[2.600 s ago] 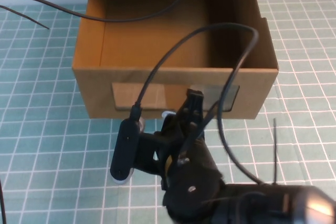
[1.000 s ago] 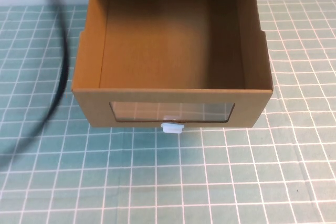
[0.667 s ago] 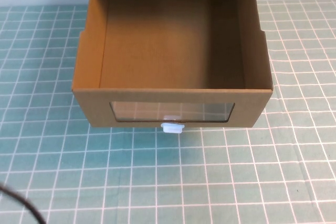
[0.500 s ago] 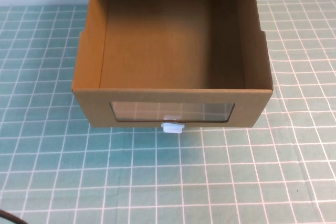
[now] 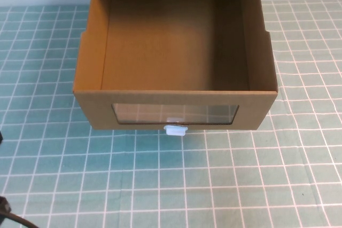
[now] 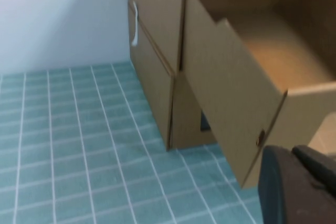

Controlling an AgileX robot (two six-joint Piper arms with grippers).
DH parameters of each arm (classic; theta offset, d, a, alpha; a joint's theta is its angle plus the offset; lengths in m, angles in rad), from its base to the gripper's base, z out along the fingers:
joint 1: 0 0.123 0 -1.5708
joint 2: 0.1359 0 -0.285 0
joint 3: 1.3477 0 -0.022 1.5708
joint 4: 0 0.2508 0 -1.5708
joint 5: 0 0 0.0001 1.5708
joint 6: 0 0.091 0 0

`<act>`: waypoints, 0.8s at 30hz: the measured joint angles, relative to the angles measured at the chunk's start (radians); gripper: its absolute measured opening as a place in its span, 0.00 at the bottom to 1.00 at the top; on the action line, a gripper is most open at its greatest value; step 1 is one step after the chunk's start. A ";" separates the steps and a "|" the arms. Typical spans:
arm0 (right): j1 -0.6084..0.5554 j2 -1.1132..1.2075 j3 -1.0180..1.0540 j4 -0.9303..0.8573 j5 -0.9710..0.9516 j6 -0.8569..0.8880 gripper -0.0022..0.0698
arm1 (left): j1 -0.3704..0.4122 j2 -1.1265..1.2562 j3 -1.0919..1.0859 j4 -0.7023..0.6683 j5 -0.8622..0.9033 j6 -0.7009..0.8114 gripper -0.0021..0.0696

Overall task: Open the shoe box
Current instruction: 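Pull the top drawer of the cardboard box fully open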

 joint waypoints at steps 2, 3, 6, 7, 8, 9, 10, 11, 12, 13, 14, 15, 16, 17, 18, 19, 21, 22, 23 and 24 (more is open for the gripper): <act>0.000 0.000 0.000 0.000 0.000 0.000 0.01 | 0.000 0.000 0.010 0.000 0.008 0.000 0.02; 0.000 0.000 0.000 0.000 0.000 0.000 0.01 | 0.000 0.000 0.012 0.000 0.018 0.000 0.02; 0.000 0.000 0.000 0.000 0.000 0.000 0.01 | 0.000 0.000 0.012 -0.001 0.032 0.000 0.02; 0.000 0.000 0.000 0.000 0.000 0.000 0.01 | 0.000 0.000 0.014 0.003 0.032 0.000 0.02; 0.000 0.000 0.000 0.000 -0.002 0.000 0.01 | 0.000 -0.001 0.019 0.024 0.026 0.000 0.02; 0.000 0.000 0.000 0.000 -0.002 0.000 0.01 | 0.000 -0.006 0.026 0.062 0.017 0.000 0.02; 0.000 0.000 0.000 0.000 -0.002 0.000 0.01 | 0.000 -0.020 0.037 0.112 0.009 0.000 0.02; 0.000 0.000 0.000 0.000 -0.002 0.000 0.01 | 0.000 -0.039 0.050 0.154 -0.002 0.000 0.02; 0.000 0.000 0.000 0.000 -0.002 0.000 0.01 | 0.000 -0.061 0.069 0.207 -0.013 0.000 0.02; 0.000 0.000 0.000 0.000 -0.002 0.000 0.01 | 0.000 -0.083 0.093 0.257 -0.030 -0.003 0.02; 0.000 0.000 0.000 0.000 -0.002 0.000 0.01 | 0.000 -0.099 0.122 0.291 -0.047 -0.009 0.02; 0.000 0.000 0.000 0.000 -0.002 0.000 0.01 | 0.000 -0.120 0.156 0.322 -0.070 -0.028 0.02; 0.000 0.000 0.000 0.000 -0.002 0.000 0.01 | 0.000 -0.144 0.194 0.340 -0.087 -0.060 0.02; 0.000 0.000 0.000 0.000 -0.002 0.000 0.01 | 0.000 -0.166 0.225 0.352 -0.097 -0.102 0.02; 0.000 0.000 0.000 0.000 -0.002 0.000 0.01 | 0.000 -0.193 0.266 0.358 -0.110 -0.146 0.02; 0.000 0.000 0.000 0.000 -0.002 0.000 0.01 | 0.000 -0.222 0.307 0.362 -0.123 -0.186 0.02; 0.000 0.000 0.000 0.000 -0.002 0.000 0.01 | 0.000 -0.275 0.381 0.366 -0.145 -0.232 0.02; 0.000 0.000 0.000 0.000 -0.002 0.000 0.01 | 0.000 -0.304 0.418 0.367 -0.149 -0.245 0.02; 0.000 0.000 0.000 0.000 -0.002 0.000 0.01 | 0.000 -0.332 0.442 0.370 -0.138 -0.251 0.02; 0.000 0.000 0.000 0.000 -0.002 0.000 0.01 | 0.000 -0.351 0.452 0.379 -0.105 -0.259 0.02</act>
